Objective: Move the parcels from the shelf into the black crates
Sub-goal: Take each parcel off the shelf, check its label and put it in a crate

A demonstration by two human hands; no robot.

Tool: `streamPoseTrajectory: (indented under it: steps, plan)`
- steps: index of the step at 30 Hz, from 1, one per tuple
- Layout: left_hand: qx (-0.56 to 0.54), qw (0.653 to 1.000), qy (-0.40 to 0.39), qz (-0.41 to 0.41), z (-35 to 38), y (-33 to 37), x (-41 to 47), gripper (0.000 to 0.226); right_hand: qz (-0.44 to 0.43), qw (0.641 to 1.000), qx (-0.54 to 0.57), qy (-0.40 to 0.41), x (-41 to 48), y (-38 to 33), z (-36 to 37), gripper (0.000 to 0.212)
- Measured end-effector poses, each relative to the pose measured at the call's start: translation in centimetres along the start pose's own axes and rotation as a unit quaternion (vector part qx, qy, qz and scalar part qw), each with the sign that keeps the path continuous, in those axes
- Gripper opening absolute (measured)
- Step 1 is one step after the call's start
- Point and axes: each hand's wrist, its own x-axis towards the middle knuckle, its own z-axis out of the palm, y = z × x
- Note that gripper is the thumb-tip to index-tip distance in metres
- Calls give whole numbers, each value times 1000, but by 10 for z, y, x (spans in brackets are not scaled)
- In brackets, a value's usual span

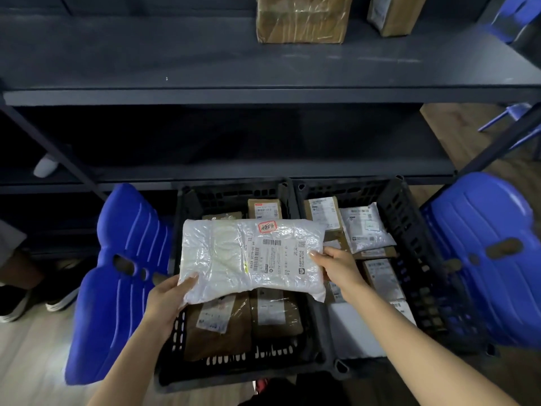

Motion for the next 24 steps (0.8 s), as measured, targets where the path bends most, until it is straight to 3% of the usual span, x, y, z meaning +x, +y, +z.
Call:
streamPoseTrajectory:
  steps: [5, 9, 16, 21, 24]
  plan:
    - [120, 991, 43, 33, -8, -18, 6, 23, -34, 994, -97, 26, -2, 17, 13, 7]
    - [181, 982, 41, 44, -12, -28, 10, 28, -51, 983, -169, 48, -3, 27, 22, 27]
    - [203, 976, 59, 55, -17, -34, 9, 9, -68, 977, -189, 72, -6, 34, 26, 21]
    - [191, 977, 75, 59, -19, -28, 9, 12, -84, 977, -178, 78, -4, 25, 29, 22]
    - [177, 978, 90, 66, -18, -19, 13, 29, -99, 977, -171, 81, 1, 12, 31, 24]
